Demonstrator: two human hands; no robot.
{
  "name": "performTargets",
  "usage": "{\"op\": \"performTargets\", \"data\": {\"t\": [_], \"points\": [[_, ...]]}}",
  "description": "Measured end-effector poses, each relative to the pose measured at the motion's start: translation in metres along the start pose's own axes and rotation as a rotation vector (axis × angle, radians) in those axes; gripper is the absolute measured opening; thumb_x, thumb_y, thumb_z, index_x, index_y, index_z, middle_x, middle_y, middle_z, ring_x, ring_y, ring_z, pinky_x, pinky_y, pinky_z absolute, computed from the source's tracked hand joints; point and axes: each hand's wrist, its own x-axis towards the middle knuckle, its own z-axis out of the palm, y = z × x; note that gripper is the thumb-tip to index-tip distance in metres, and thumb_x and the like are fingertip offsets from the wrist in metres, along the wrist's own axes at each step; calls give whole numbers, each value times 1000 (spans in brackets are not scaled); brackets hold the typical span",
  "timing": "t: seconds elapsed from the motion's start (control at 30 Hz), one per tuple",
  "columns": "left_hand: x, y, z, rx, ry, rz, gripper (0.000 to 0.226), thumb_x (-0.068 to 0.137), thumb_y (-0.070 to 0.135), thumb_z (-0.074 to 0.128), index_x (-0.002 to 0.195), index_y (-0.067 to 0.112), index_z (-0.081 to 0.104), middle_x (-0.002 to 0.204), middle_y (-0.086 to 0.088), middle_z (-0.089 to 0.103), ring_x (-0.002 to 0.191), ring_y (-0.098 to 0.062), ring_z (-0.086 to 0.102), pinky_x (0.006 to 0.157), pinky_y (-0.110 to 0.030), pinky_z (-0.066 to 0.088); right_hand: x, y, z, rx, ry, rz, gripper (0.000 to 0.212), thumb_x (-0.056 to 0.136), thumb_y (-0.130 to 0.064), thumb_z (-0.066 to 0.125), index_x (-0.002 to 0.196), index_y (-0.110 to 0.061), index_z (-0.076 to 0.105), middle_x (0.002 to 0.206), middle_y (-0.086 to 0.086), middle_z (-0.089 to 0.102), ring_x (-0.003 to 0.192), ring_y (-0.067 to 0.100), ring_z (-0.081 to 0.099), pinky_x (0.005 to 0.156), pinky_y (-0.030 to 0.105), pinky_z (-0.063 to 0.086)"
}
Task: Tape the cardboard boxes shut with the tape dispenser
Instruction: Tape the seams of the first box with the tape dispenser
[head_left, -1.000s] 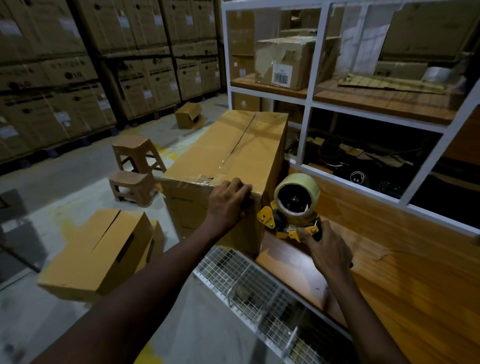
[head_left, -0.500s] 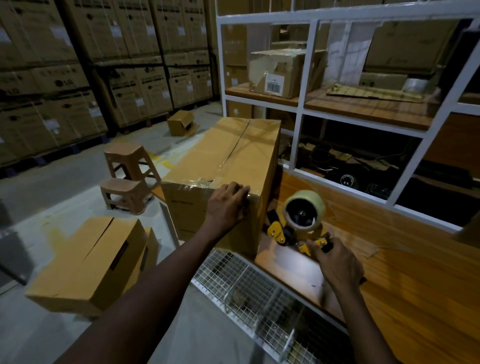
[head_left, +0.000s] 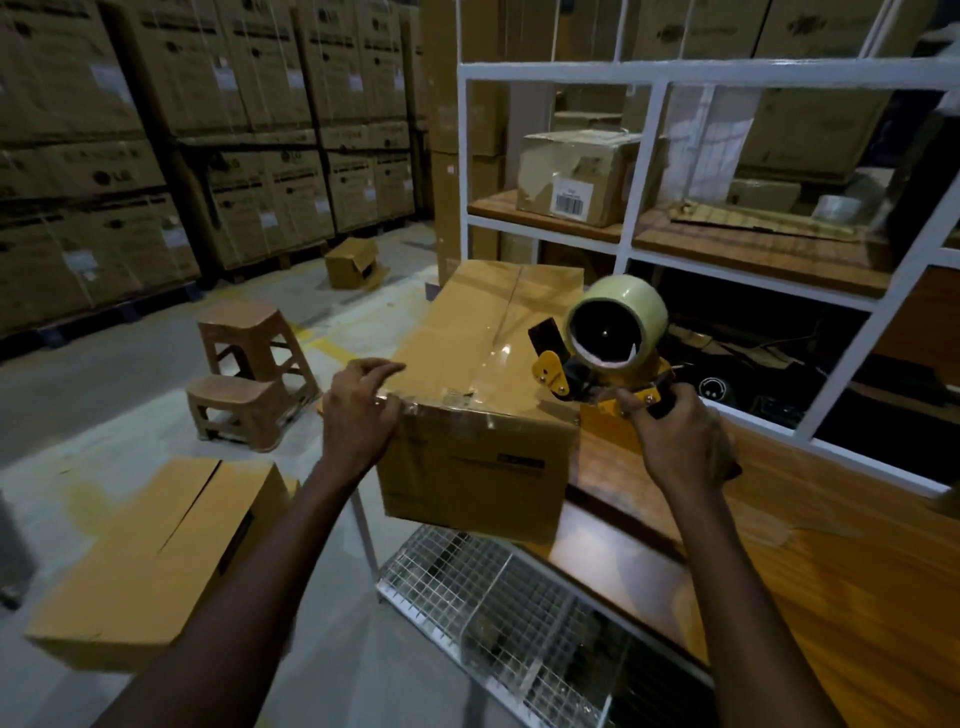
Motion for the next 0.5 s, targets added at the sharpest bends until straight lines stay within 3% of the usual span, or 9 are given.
{"op": "performTargets", "data": {"t": [0.13,0.23,0.27,0.33,0.5], "points": [[8,-55,-11,-183,-46,-145,55,81,-12,49,127,15,63,121,-14,60,111,-28,57,94,-41,50,2,-52,26,-8,9,-42,66,80,-75,51,107,-16,61,100,14,67,102,37,59,87,47,44],[9,-85,-16,-381,-223,-260,72,80,-19,44,122,36,62,110,-10,68,95,-23,70,79,-45,59,0,-86,49,-10,2,-53,68,80,-73,51,112,-13,60,103,16,67,104,38,58,89,48,43],[7,-92,-15,-439,-271,-263,74,80,-19,46,118,42,62,103,-8,70,86,-20,72,74,-48,60,-1,-96,56,-9,1,-53,68,80,-73,50,111,-13,60,103,16,66,104,37,58,90,48,42],[4,-98,-12,-490,-339,-216,63,83,-14,55,120,36,63,93,-5,71,76,-16,72,71,-47,60,-4,-113,65,13,4,-52,71,77,-77,45,107,-14,60,99,14,67,102,37,59,90,49,43],[6,-102,4,-517,-351,-107,45,85,7,73,125,26,64,88,9,67,74,-6,70,67,-26,57,-9,-136,85,19,30,-36,72,78,-77,45,110,-13,59,101,16,66,102,38,58,89,51,44]]}}
